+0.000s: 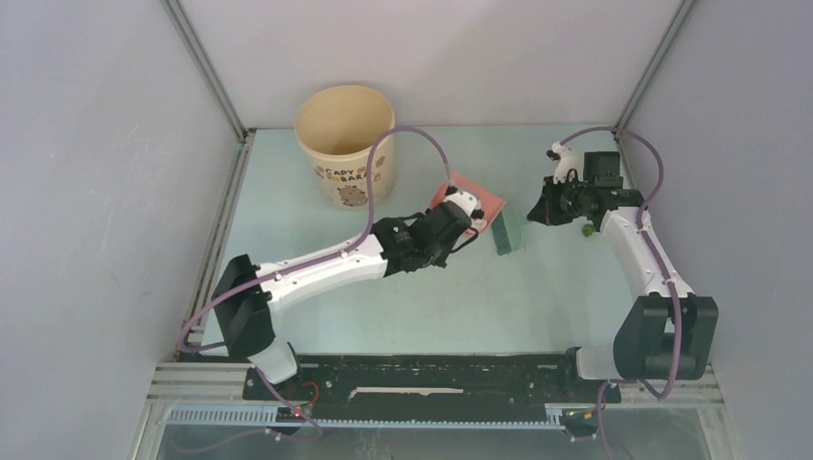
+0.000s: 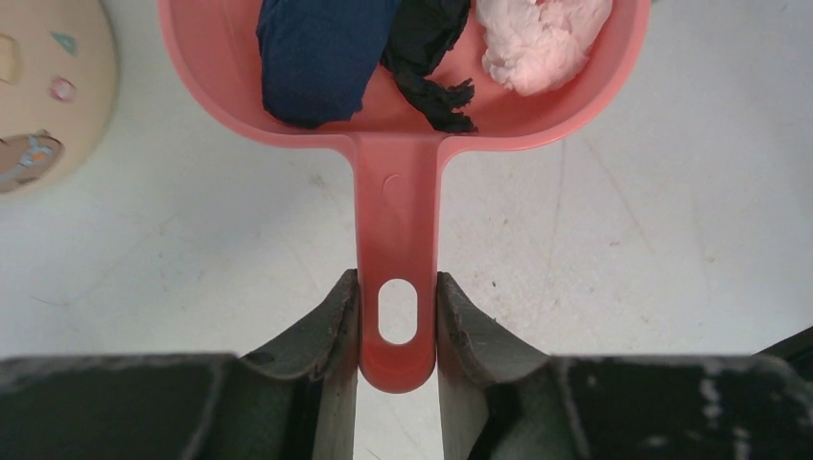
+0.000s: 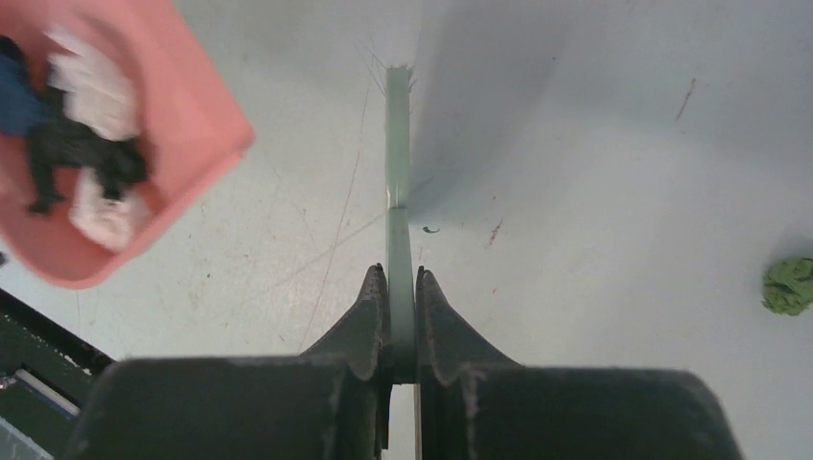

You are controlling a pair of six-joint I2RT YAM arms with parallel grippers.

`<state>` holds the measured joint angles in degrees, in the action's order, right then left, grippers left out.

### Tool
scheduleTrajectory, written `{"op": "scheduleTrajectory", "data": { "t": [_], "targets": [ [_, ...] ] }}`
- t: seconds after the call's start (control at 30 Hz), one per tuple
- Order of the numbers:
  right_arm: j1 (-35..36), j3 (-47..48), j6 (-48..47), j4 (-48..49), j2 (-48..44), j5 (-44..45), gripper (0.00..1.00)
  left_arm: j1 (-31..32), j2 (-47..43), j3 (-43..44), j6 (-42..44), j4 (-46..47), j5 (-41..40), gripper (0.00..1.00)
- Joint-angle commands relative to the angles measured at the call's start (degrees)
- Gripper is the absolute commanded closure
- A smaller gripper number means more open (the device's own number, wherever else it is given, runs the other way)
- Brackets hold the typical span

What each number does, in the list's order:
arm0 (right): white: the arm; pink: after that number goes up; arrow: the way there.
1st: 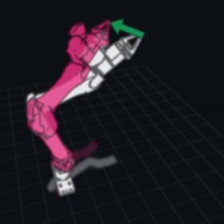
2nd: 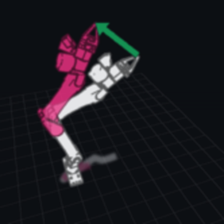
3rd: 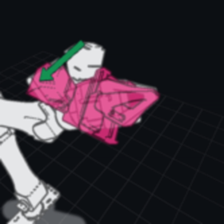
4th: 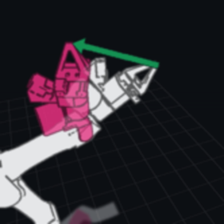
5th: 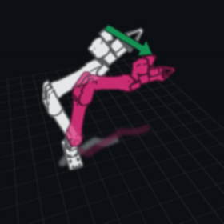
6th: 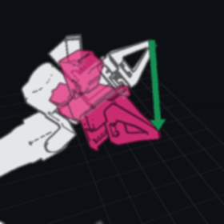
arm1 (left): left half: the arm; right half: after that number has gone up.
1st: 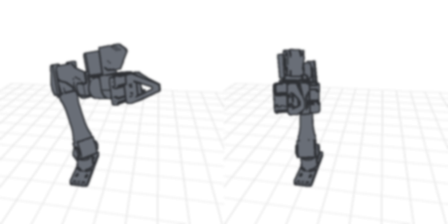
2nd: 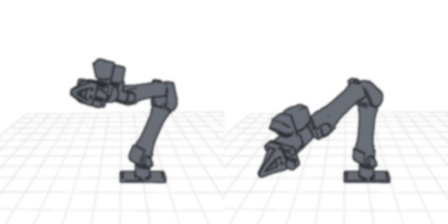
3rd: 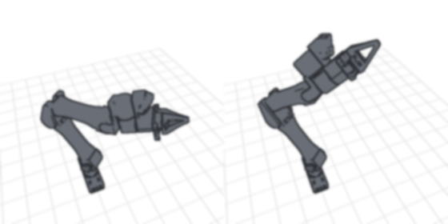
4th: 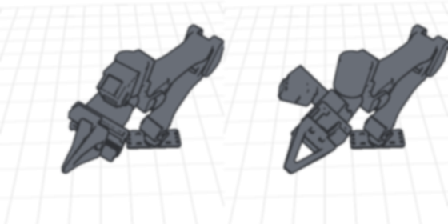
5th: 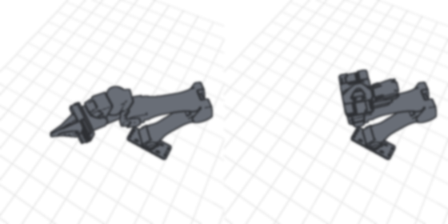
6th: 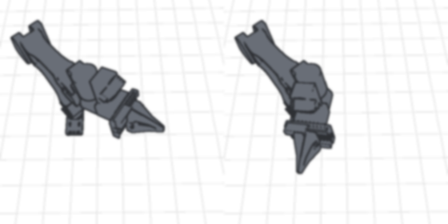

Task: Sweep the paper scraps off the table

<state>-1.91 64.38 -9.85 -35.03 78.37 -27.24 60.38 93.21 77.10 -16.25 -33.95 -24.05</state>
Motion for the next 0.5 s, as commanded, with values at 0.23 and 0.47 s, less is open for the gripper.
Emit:
{"op": "scheduleTrajectory", "data": {
  "t": [0.23, 0.47],
  "targets": [
    [-0.17, -0.13, -0.67, 1.24, 1.18, -5.11, 1.0, -7.81, -2.51, 20.52, 1.51, -15.77, 1.52, 1.0],
    [-0.12, -0.12, -1.4, 0.86, 1.13, -5.62, 1.0, -15.26, -3.14, 27.86, 1.56, -19.41, 4.41, 1.0]
  ]
}}
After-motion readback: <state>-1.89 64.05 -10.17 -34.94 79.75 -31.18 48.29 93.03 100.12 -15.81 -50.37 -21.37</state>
